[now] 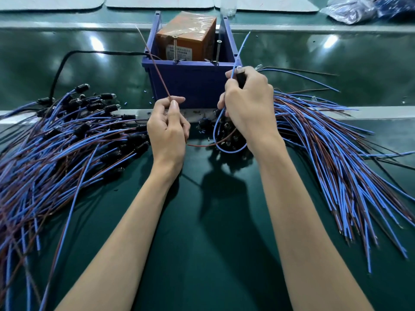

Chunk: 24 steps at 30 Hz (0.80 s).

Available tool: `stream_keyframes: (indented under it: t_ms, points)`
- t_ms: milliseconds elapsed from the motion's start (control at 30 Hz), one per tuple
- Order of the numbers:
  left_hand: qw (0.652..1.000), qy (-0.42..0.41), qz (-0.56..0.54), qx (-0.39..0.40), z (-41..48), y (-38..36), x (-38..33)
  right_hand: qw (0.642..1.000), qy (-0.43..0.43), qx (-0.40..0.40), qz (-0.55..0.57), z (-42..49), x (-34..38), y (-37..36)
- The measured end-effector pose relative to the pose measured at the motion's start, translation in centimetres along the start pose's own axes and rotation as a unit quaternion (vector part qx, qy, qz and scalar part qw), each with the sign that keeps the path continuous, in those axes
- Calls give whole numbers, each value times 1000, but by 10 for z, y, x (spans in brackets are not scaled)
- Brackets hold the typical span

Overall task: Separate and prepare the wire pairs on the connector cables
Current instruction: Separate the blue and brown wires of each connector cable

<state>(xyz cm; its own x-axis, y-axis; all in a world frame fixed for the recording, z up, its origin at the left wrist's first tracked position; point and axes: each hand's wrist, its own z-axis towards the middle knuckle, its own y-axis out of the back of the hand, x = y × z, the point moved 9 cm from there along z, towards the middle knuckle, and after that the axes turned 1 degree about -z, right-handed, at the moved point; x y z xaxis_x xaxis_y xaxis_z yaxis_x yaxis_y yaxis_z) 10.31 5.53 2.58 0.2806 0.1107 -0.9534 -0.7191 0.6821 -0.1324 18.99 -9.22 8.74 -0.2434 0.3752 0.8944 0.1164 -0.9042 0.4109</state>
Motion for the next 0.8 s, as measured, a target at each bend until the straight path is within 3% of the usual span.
stream_keyframes:
  t_ms: [800]
  points:
    - [994, 8, 28, 109, -5, -19, 3, 993, 54, 98, -32, -7, 11, -17]
